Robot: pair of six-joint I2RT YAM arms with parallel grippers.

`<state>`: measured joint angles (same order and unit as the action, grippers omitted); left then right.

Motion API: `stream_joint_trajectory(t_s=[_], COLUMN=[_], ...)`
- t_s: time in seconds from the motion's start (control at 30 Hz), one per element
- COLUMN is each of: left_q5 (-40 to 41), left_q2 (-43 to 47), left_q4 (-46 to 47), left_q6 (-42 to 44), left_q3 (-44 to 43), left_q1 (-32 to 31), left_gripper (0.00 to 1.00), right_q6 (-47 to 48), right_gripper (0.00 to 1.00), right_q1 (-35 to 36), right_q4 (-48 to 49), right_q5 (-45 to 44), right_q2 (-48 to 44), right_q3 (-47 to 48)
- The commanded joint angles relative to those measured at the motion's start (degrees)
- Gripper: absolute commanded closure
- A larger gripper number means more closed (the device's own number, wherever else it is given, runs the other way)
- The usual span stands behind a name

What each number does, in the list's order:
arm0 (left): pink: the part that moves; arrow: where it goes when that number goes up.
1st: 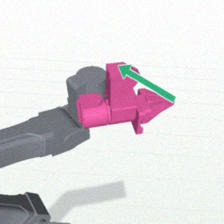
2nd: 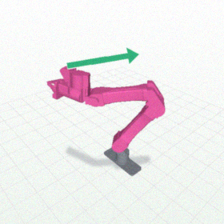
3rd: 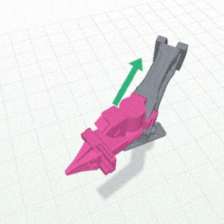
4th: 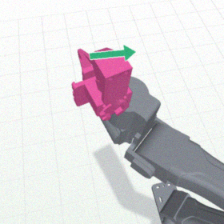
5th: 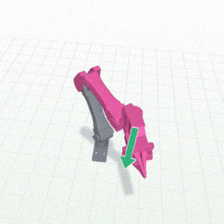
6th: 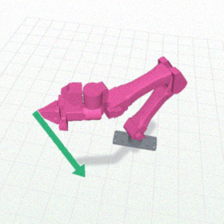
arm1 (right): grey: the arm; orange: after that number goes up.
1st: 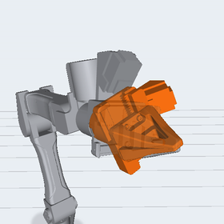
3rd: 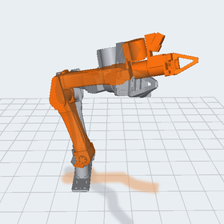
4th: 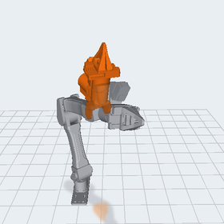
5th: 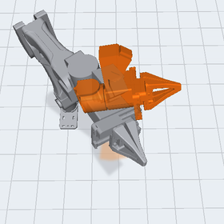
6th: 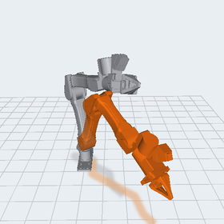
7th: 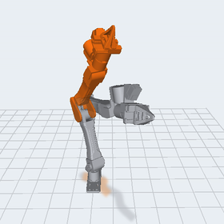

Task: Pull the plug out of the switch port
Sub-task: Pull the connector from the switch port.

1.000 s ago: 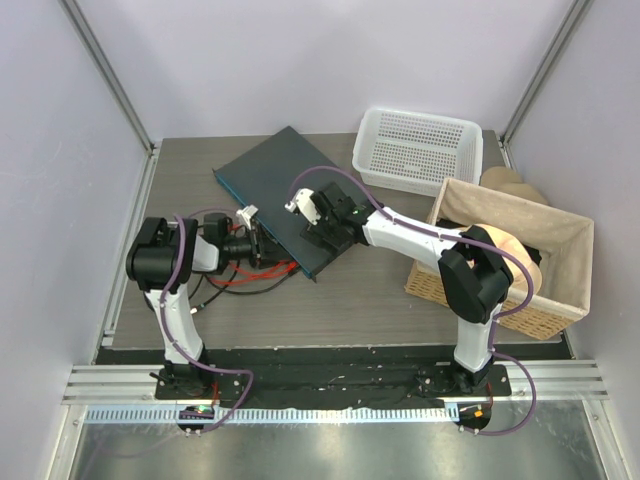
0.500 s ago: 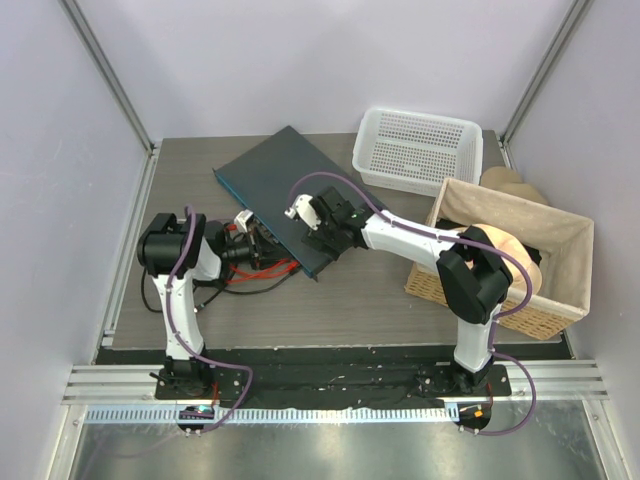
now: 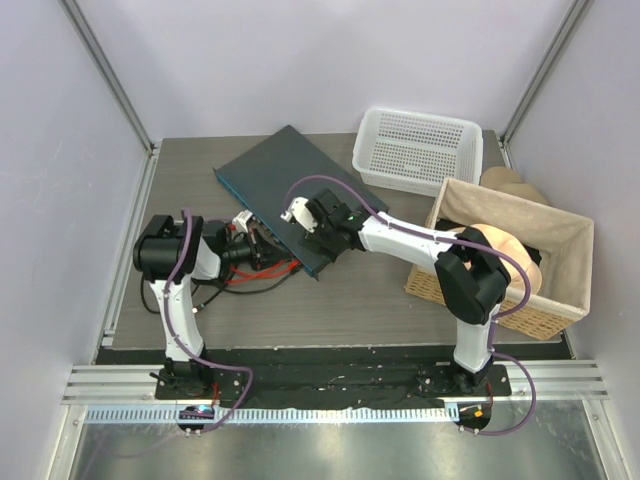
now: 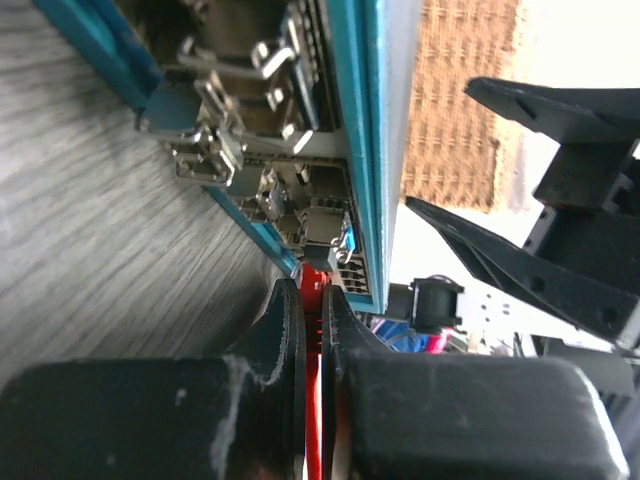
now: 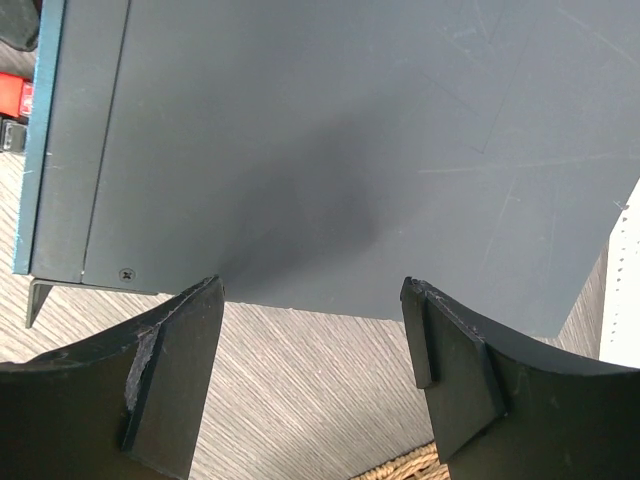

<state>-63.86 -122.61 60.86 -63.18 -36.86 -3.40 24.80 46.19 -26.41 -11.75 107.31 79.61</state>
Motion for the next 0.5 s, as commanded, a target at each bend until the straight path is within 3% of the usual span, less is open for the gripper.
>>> stream_joint_trajectory(t_s=[0.0, 0.33, 0.47], left_q5=[9.18, 6.20, 7.16], left_q2=[7.02, 4.04, 5.18], left_q4=[-15.14, -17.27, -16.74], left_q6=[12.46, 11.50, 12.11], left_q3=[0.30, -4.09, -1.82], left_q1=[0.32, 1.90, 1.90], left_gripper=[1.00, 1.00, 1.00], right_q6=[0.34, 0.43, 0.52], right_gripper=[0.21, 0.21, 0.21], right_q1=[0.65, 0.91, 0.91], right_q4=[0.57, 0.57, 0.58], right_q5=[-1.00, -1.08, -1.17], right_q2=[0.18, 0.80, 0.62], right_q3=[2.48, 2.74, 2.30])
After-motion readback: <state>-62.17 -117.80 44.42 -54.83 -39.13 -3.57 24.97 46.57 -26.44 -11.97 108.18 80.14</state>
